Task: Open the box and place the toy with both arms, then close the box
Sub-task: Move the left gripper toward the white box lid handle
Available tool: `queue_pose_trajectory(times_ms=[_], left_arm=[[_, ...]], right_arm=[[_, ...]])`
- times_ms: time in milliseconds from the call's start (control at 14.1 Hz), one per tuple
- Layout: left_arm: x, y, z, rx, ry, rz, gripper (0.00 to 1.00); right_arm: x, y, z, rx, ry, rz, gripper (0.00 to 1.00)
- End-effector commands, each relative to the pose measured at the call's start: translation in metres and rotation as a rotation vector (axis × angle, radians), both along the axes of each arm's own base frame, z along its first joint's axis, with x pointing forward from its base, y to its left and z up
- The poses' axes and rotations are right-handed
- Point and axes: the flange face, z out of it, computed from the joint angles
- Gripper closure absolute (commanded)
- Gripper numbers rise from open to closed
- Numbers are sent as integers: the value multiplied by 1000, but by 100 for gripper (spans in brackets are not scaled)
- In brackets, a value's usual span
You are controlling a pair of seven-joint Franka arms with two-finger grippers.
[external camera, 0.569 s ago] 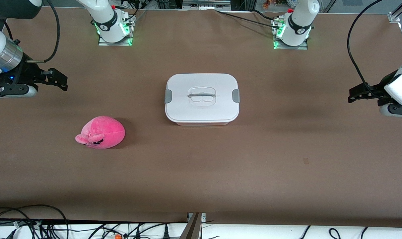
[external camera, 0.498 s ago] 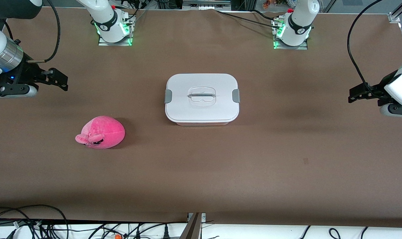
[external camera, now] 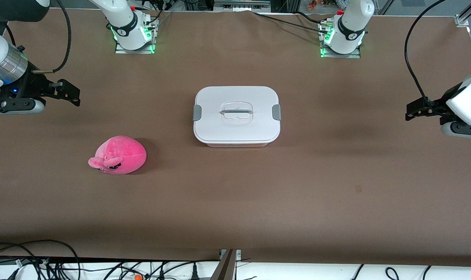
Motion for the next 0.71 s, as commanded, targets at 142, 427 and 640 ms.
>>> queue_pose_trajectory(times_ms=[142, 427, 640], left_arm=[[2, -101, -8, -26, 13, -163, 0], [-21, -231, -46, -62, 78, -358, 0], [-38, -324, -75, -92, 84, -502, 0]], right_arm=[[2, 2, 5, 11, 8, -6, 0], [2, 1, 5, 12, 5, -6, 0], [2, -1, 5, 11, 6, -4, 0]])
